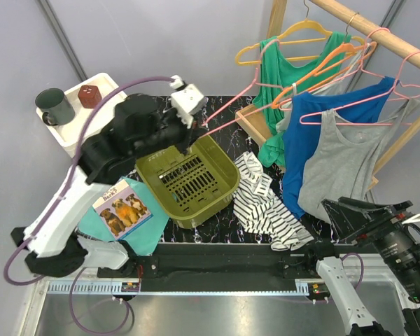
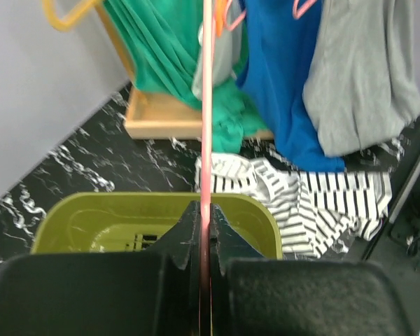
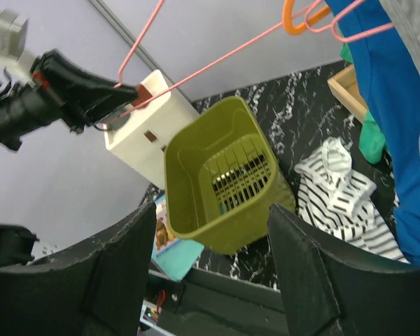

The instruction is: Remove the tank top from the hanger

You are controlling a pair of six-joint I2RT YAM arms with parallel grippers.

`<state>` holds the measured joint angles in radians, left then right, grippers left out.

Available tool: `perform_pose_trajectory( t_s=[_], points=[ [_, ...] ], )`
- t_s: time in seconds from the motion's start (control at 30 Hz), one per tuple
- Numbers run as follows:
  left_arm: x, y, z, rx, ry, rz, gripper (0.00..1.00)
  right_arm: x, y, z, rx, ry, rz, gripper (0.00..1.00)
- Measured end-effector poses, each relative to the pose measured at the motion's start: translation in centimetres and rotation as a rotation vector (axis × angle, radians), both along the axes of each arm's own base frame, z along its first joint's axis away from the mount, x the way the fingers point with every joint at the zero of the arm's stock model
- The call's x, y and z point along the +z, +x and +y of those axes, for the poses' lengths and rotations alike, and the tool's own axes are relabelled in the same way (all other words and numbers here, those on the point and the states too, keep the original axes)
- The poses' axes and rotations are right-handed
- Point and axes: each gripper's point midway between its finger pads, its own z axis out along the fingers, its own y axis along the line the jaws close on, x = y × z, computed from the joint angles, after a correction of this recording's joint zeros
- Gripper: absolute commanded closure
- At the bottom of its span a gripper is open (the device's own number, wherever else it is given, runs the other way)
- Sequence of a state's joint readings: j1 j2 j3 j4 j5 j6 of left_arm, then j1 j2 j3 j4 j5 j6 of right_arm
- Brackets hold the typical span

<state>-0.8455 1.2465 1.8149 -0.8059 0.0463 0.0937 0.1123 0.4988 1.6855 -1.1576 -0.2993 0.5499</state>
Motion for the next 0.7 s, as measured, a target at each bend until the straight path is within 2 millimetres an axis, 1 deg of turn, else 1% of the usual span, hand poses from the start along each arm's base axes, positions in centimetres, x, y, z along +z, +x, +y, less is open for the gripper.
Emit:
perform_pose_trajectory(
  t_s=[0.1, 0.13, 0.2, 0.33, 0.47, 0.57, 0.7],
  points=[
    [-2.0, 1.5, -1.5, -0.034, 0.054, 0.064, 1.0, -0.9, -0.5, -0.2, -0.003, -0.022, 0.02, 0.27],
    [-2.3, 2.1, -1.9, -0.043, 0.062, 0.077, 1.0, -1.2, -0.8, -0.2, -0.004, -0.031, 0.027, 0.27],
    [-2.2, 3.0, -2.3, -0.049, 0.065, 0.087, 1.0, -1.9, -1.2, -0.4, -0.01, -0.044, 0.039, 0.27],
    [-1.0, 4.4, -2.4, -0.063, 0.035, 0.081, 1.0, -2.9, -1.9, -0.7, -0.018, -0.063, 0.058, 0.27],
    [1.1, 5.9, -2.8, -0.084, -0.007, 0.055, 1.0, -3.5, -2.1, -0.8, -0.019, -0.072, 0.075, 0.27],
    [2.5, 7.4, -3.7, -0.116, -0.044, 0.04, 1.0, -3.7, -2.1, -0.8, -0.019, -0.075, 0.081, 0.27],
    [3.6, 9.5, -5.5, -0.178, -0.092, 0.035, 1.0, -4.4, -2.1, -0.8, -0.018, -0.077, 0.103, 0.27]
  ],
)
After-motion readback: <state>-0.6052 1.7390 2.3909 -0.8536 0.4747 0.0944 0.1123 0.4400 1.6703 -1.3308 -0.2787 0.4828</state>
